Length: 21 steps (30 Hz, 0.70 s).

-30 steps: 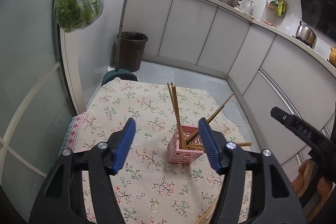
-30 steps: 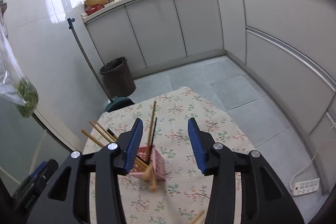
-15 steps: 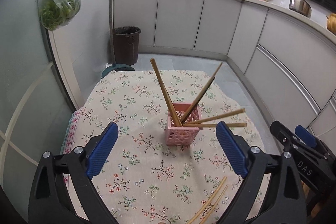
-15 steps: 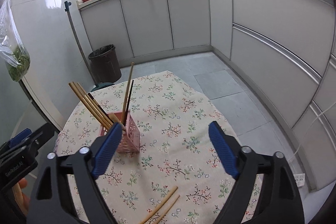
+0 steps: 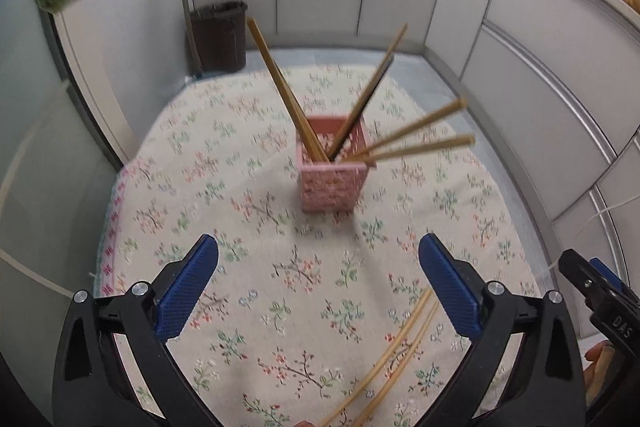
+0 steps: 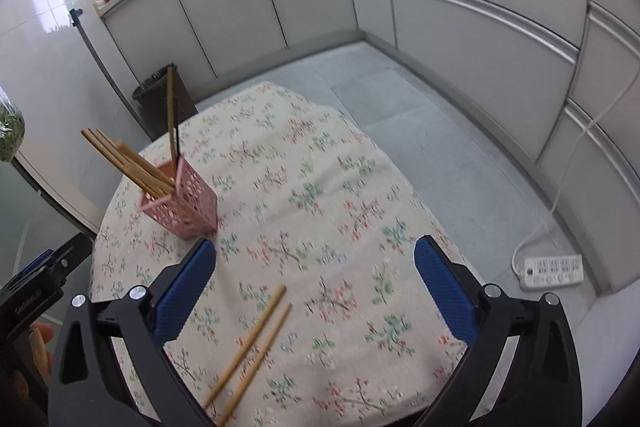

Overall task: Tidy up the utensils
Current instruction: 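Move both open grippers down to the two remaining chopsticks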

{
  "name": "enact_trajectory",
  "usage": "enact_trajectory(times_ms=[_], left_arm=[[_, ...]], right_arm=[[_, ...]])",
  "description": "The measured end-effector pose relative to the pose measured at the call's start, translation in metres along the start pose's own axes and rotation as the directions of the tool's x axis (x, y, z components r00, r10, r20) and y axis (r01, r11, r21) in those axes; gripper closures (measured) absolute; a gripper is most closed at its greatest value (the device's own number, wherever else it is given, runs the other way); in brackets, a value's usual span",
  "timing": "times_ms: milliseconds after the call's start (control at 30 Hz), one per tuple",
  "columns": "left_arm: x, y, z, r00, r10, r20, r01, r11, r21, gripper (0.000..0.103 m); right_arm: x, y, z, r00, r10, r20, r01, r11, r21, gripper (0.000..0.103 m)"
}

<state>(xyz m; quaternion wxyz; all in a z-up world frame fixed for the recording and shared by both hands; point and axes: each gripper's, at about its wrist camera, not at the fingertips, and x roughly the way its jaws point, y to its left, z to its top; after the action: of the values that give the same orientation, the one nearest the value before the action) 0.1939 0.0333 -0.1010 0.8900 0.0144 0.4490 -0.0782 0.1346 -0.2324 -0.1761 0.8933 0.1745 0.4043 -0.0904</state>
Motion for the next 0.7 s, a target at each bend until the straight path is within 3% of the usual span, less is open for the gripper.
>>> enact_trajectory(times_ms=[100,200,367,500,633,700], left_arm=[[0.023,-0.004,-0.009,0.994,-0.026,-0.109,0.027,1.0,0.007,0.007],[0.05,-0.01,-0.023,0.971,-0.045,-0.236,0.05,0.999,0.016,0.007],[0.081,-0.029,-0.046,0.931,-0.049,-0.362,0.082,0.994,0.078,0.007],[0.1,-0.047,-0.06,0.92,-0.013,-0.391,0.071,0.988,0.134,0.007],[0.116,-0.06,-0.063,0.908,-0.032,-0.419,0.095,0.987,0.131,0.007],[0.119,-0.067,-0.06,0.91,-0.048,-0.411,0.11,0.986,0.128,0.009]], right_arm=[[-0.001,-0.009,-0.008,0.999,-0.01,-0.032,0.01,1.0,0.007,0.006],[0.0,-0.018,-0.016,0.997,-0.01,-0.072,0.013,0.999,0.036,0.006],[0.001,-0.03,-0.017,0.995,-0.018,-0.094,0.025,0.997,0.077,0.006],[0.0,-0.041,-0.015,0.995,-0.011,-0.104,0.025,0.991,0.128,0.006],[0.004,-0.051,-0.015,0.99,0.012,-0.138,0.013,0.983,0.182,0.006],[0.005,-0.054,-0.016,0.989,0.019,-0.146,0.01,0.98,0.2,0.006]])
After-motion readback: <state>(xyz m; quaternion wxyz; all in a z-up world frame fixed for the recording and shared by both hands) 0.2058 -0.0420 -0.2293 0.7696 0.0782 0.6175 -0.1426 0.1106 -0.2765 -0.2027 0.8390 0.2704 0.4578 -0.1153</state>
